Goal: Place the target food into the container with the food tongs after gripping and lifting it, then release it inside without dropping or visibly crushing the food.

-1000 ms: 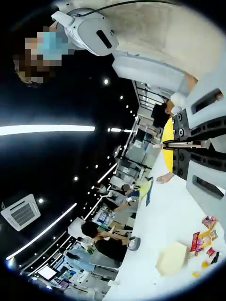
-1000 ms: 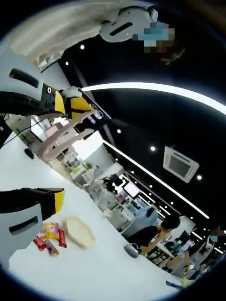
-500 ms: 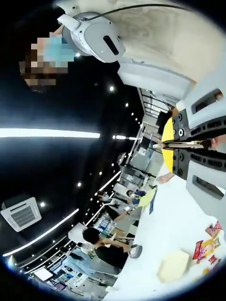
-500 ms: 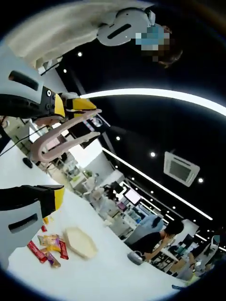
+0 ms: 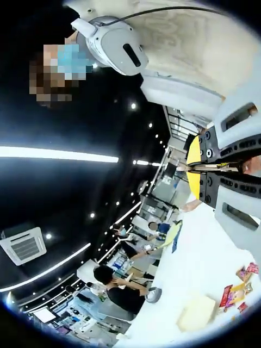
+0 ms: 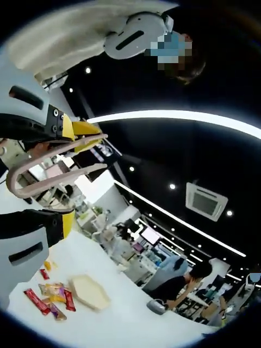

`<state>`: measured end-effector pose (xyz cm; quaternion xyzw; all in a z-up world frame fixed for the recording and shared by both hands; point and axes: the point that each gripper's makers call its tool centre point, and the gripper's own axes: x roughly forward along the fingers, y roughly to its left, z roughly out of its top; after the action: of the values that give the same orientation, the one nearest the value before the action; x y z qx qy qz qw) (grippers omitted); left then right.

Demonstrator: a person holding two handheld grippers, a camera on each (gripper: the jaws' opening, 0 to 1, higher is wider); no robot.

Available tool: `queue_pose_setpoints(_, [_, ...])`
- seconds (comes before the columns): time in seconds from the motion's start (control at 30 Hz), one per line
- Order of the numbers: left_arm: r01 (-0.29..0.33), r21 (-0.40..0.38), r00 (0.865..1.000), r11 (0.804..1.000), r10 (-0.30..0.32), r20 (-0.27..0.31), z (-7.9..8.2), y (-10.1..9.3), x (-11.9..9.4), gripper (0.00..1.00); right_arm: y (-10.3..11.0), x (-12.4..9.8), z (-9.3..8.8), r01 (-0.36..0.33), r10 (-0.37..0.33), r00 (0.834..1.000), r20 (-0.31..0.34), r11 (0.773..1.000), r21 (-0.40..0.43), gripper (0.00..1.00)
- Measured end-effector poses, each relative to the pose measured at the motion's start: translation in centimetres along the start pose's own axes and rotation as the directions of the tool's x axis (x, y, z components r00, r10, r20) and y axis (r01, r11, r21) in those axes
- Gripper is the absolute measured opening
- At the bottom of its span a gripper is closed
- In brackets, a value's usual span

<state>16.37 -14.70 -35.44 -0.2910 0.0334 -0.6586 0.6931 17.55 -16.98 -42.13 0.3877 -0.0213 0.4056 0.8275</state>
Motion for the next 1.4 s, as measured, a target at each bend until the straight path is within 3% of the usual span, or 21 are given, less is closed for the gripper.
queue_pose_setpoints(0.37, [0.011, -0.018, 1.0, 1.0, -0.011, 0.008, -0.3, -0.1, -0.1, 0.0, 1.3, 0.8, 0.5, -0.044, 0.043, 0.998, 0.037, 0.999, 0.031, 0.43])
queue_pose_setpoints(0.7, [0.014, -0.061, 0.999, 0.998, -0.011, 0.053, -0.1, 0.4, -0.7, 0.0, 1.6, 0.9, 1.5, -0.064, 0.056, 0.993, 0.101, 0.995, 0.081, 0.38])
queue_pose_setpoints(0.97, [0.022, -0.06, 0.998, 0.998, -0.019, 0.054, -0.1, 0.2, -0.6, 0.0, 1.8, 1.2, 1.4, -0.075, 0.066, 0.993, 0.1, 0.993, 0.09, 0.37])
queue_pose_setpoints(1.4, [0.005, -0.081, 0.998, 0.997, 0.0, 0.061, -0.2, 0.6, -0.7, 0.0, 2.9, 1.4, 1.2, -0.12, 0.113, 0.989, 0.092, 0.989, 0.082, 0.23])
